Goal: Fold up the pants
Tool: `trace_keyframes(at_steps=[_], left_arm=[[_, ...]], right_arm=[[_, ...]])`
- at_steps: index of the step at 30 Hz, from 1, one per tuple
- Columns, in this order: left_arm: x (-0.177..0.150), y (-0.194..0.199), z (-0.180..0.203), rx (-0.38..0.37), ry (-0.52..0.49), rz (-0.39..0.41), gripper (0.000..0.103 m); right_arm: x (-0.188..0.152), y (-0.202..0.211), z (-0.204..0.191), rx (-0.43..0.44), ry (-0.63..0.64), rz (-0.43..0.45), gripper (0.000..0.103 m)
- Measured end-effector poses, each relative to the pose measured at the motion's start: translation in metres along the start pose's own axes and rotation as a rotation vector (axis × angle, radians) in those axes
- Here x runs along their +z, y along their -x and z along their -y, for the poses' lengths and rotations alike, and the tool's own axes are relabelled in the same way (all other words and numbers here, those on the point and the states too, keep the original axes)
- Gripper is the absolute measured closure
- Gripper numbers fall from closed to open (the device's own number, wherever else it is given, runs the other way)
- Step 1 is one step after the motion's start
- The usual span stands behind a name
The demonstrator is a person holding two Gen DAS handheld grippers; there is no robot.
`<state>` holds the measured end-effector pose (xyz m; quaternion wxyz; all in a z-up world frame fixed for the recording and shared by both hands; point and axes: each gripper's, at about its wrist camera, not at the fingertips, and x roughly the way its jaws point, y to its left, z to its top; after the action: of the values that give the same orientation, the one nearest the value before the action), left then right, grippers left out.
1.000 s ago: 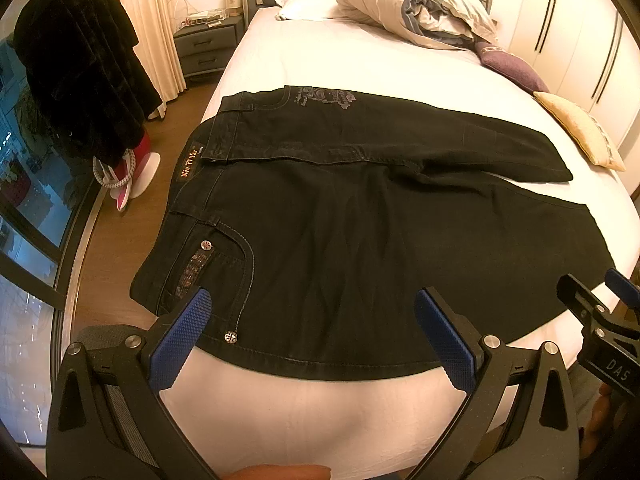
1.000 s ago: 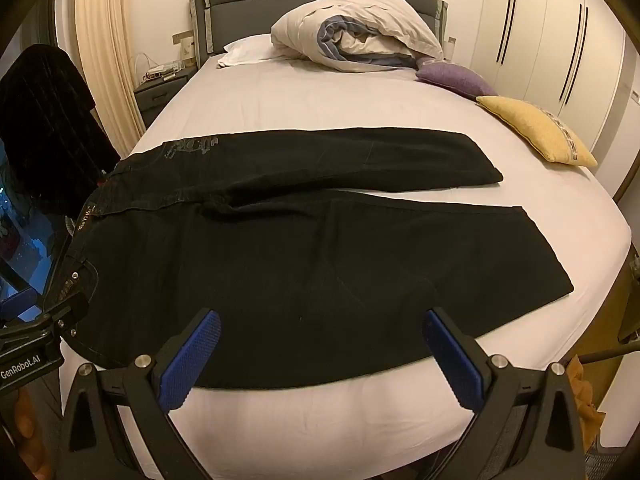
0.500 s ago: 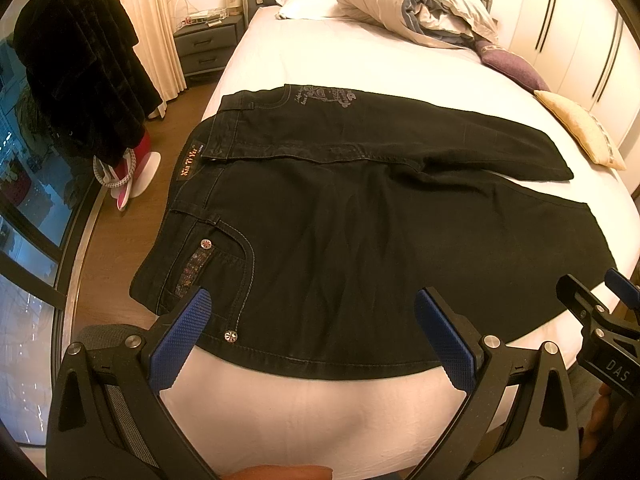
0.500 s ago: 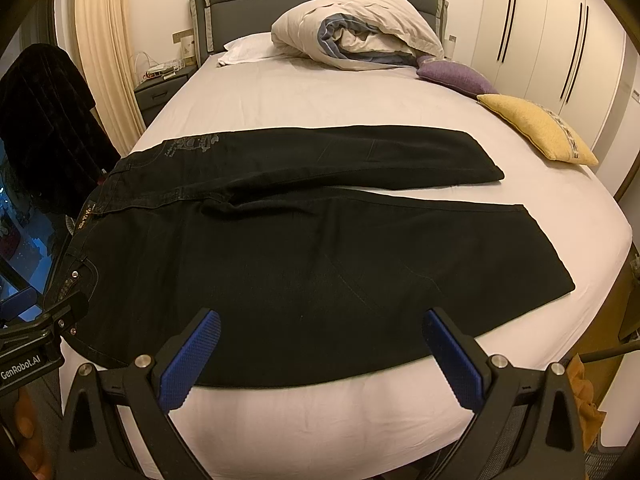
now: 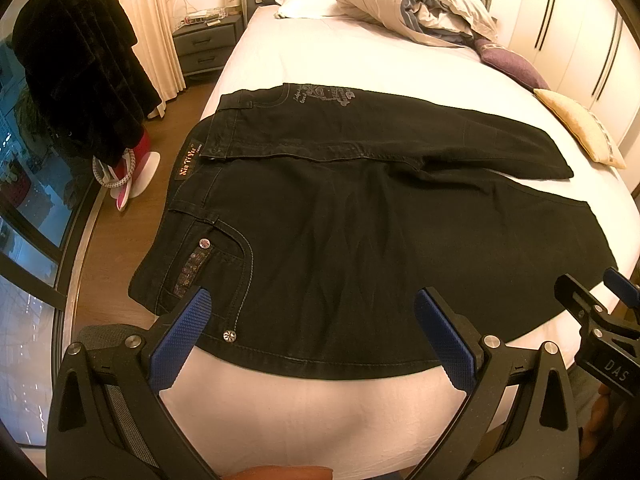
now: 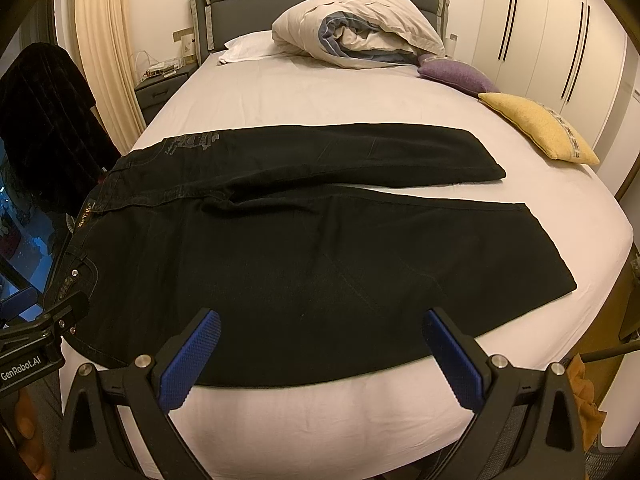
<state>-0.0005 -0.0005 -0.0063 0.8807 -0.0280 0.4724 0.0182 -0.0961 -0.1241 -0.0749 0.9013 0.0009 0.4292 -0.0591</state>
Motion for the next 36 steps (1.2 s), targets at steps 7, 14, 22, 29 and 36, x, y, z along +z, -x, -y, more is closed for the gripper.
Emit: trace_keyframes(at_steps=[7, 14, 22, 29, 36], left_arm=[[-0.0012, -0.0006, 0.0002, 0.001, -0.001, 0.0, 0.0], [-0.0053, -0.0023, -0.0004, 0.0, -0.001, -0.003, 0.0], [-0.0063, -0.0027, -0.0006, 0.0, -0.001, -0.004, 0.0], [-0.0071, -0.0037, -0.001, 0.0, 0.0, -0.005, 0.0], [-0.0085, -0.0042, -0.0013, 0.0, 0.0, -0.007, 0.0]], right_arm=[[0.0002, -0.0007, 0.0001, 0.0, 0.0, -0.001, 0.0], [-0.0018, -0.0014, 0.0005, 0.0, -0.001, -0.004, 0.0], [-0.0022, -0.0018, 0.001, 0.001, -0.001, -0.005, 0.0], [0.0015, 0.0016, 0.0027, 0.001, -0.002, -0.006, 0.0], [-0.0057, -0.0044, 0.0007, 0.002, -0.003, -0.01, 0.0]])
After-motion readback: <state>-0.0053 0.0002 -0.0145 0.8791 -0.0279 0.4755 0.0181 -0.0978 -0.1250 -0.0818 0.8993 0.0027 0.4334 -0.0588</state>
